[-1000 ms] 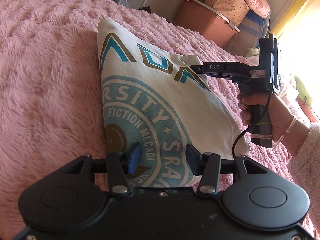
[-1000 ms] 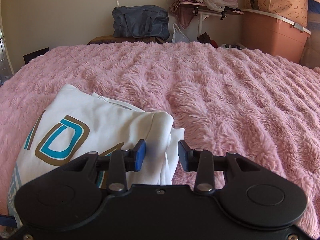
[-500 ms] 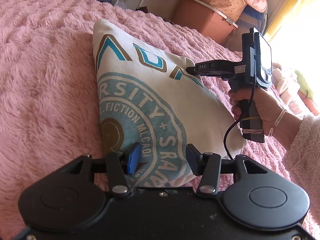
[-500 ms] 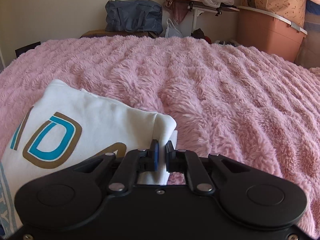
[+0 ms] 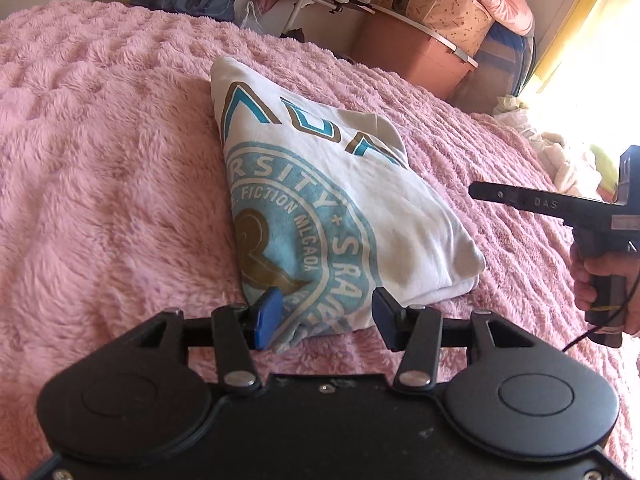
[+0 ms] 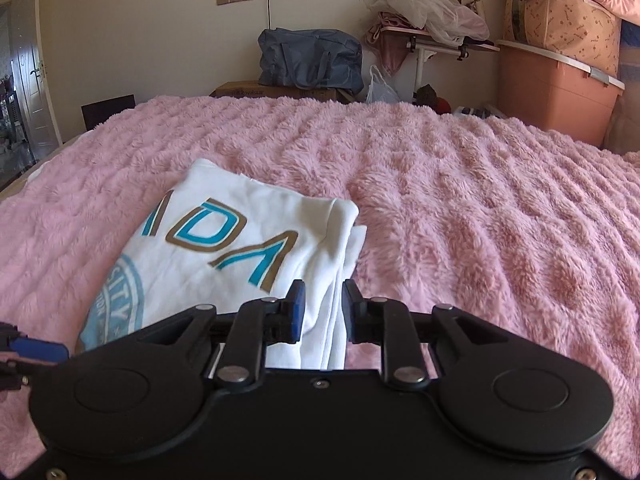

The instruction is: Fold small clothes

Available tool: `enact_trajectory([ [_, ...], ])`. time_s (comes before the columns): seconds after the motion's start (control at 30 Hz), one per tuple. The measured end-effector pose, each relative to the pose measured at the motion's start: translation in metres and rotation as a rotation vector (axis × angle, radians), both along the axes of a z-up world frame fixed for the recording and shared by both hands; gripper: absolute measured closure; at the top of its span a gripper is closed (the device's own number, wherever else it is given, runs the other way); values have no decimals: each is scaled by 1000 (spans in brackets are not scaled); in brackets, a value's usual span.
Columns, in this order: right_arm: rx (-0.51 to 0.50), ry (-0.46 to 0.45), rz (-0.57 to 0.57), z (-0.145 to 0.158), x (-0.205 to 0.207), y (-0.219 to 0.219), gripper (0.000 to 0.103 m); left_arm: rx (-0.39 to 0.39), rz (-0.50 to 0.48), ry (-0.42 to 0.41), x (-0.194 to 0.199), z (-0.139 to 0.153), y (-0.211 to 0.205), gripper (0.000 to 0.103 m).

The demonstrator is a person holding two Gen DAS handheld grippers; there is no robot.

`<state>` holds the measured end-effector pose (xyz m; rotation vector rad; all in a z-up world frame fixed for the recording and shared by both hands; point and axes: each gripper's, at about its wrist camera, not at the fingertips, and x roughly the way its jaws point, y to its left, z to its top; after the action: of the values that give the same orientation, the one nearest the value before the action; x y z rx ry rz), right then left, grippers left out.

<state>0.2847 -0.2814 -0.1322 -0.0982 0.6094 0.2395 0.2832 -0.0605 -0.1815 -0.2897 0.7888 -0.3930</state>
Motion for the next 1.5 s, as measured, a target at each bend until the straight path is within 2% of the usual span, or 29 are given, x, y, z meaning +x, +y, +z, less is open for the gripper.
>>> enact_trajectory([
  [0.1, 26, 46, -15, -19, -29, -8, 80, 75, -5, -17, -9, -8, -7, 51],
  [0.17, 29, 82, -28, -34, -40, -10, 80, 140, 5, -14, -9, -12, -12, 53],
  [0.23, 32, 103, -46, -42, -42, -9, 80, 171, 17, -1, -8, -15, -15, 53],
  [0.37, 45, 138, -63, -50, -35, -6, 79, 149, 59, 17, -5, -18, -12, 57],
  [0.47, 66, 162, -54, -54, -33, -5, 83, 154, 72, -11, -7, -13, -12, 61],
  [0.5, 68, 158, -54, -54, -34, -4, 86, 164, 66, -21, -7, -12, -14, 67],
  [0.53, 72, 157, -53, -54, -35, -4, 88, 176, 60, -28, -7, -11, -16, 78],
  [0.63, 82, 144, -55, -53, -38, -4, 88, 227, 55, -48, -11, -8, -23, 82],
  [0.73, 86, 156, -50, -54, -38, -4, 86, 259, 58, -43, -8, -12, -26, 92],
  [0.8, 87, 163, -49, -56, -37, -4, 81, 260, 61, -41, -6, -13, -27, 93],
  [0.83, 87, 163, -44, -57, -36, -3, 83, 262, 61, -43, -7, -12, -27, 93],
  [0.87, 77, 159, -44, -58, -35, -2, 94, 267, 60, -45, -7, -11, -27, 94],
  [0.97, 84, 155, -52, -57, -36, -2, 96, 271, 54, -49, -7, -5, -28, 97],
  [1.1, 89, 122, -63, -40, -47, -5, 97, 240, 60, -64, -13, 10, -23, 101],
  [1.23, 81, 109, -63, -27, -59, -8, 98, 241, 65, -15, -12, 3, -20, 102],
  [1.33, 97, 142, -83, -41, -57, -12, 98, 268, 67, 50, -8, -17, -20, 102],
  [1.5, 121, 180, -121, -74, -51, -13, 98, 283, 57, 89, -6, -32, -18, 102],
])
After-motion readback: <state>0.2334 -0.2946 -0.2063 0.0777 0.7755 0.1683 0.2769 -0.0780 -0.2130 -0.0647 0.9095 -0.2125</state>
